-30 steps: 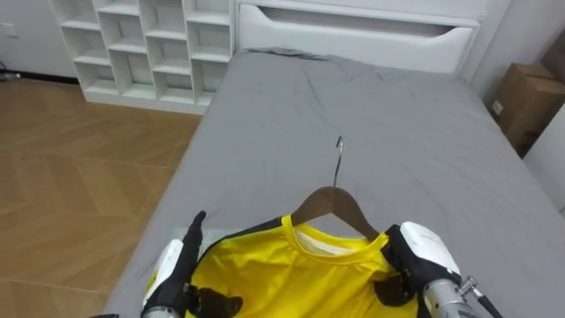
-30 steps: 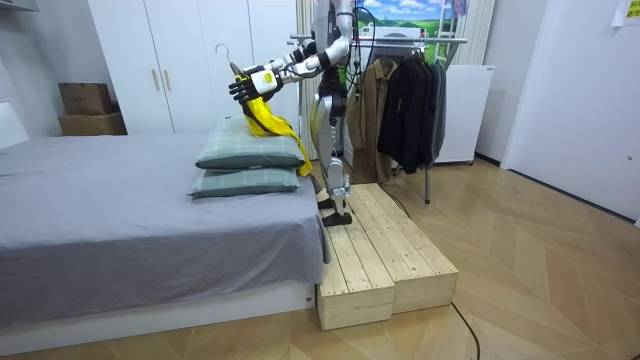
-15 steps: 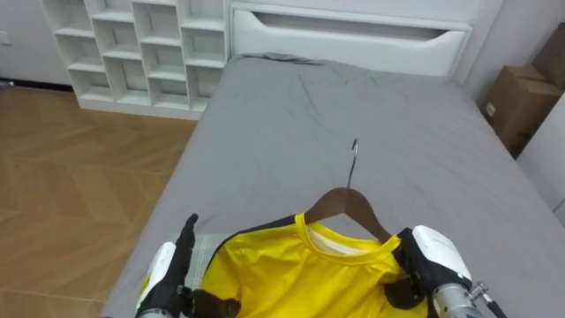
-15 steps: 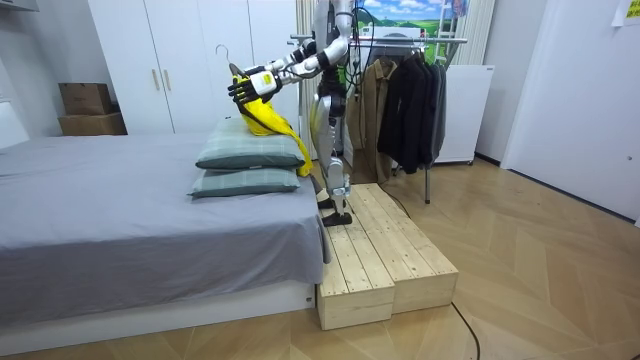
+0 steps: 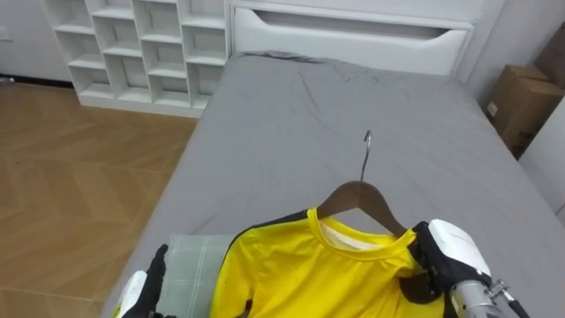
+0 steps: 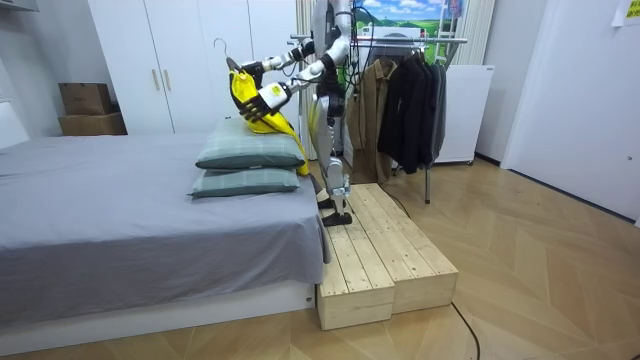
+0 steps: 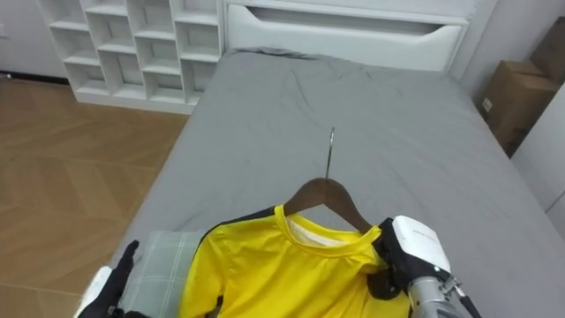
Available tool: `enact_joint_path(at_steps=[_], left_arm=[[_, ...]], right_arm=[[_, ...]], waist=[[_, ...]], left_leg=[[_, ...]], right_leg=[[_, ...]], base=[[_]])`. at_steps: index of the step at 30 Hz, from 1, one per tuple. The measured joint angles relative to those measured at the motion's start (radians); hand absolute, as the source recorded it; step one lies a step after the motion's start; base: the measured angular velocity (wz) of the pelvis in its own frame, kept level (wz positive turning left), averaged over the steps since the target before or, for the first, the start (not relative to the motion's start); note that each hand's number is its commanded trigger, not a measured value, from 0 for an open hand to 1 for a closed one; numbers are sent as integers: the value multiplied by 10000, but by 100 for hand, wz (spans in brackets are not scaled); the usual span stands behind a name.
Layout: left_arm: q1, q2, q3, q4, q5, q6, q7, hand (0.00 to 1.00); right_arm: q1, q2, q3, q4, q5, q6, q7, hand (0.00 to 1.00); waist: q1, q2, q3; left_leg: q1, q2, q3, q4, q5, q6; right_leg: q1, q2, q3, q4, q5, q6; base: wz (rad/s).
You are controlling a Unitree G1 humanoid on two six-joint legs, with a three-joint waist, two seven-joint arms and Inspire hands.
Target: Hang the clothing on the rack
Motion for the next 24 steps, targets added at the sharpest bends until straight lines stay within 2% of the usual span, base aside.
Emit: enact_joint_path(at_steps=[4,6,10,13,16,20,24], left_arm=[[484,117,635,813,-10,-1,96,0],[601,198,750,1291,-9,-4,126,0],[1249,222,1083,1698,3,11,131,0],[1334,211,1377,2122,2,16,134,0],[1493,206,1725,2494,-8,26,137,0],[1523,285,1731,3503,-7,45,146,0],[1744,266,1755,4457,-8,334,139,0]], right_arm=[[381,-139,-211,-781,9,-32,-15,100],[413,-175,-332,-821,17,-139,-31,100],[658,-387,-358,-875,36,-142,-139,100],[659,-415,-440,-1068,-5,-137,-139,100],[659,-422,-687,-1219,-9,-141,-143,100],[663,-449,-732,-1432,9,-135,-250,100],[749,-449,-750,-1990,-4,-67,-246,100]], waist=[[14,43,-32],[29,69,-48],[72,105,-80],[102,100,-78],[249,41,-117],[341,32,-123],[337,19,-115]], left_leg=[[16,2,14,-20,0,0],[18,2,11,-27,0,0],[140,-2,4,-125,-1,0],[131,-5,7,-139,36,-9],[142,-2,28,-143,60,-18],[164,-5,42,-148,60,-16],[180,4,46,-169,58,-16]], right_leg=[[3,0,-5,12,-2,2],[17,6,-6,9,-4,6],[150,6,-3,10,-20,28],[128,7,3,11,-21,27],[113,40,153,10,-22,20],[123,50,248,7,-21,18],[110,54,247,5,-21,18]], base=[[0],[0],[0],[0],[-4],[-3],[0]])
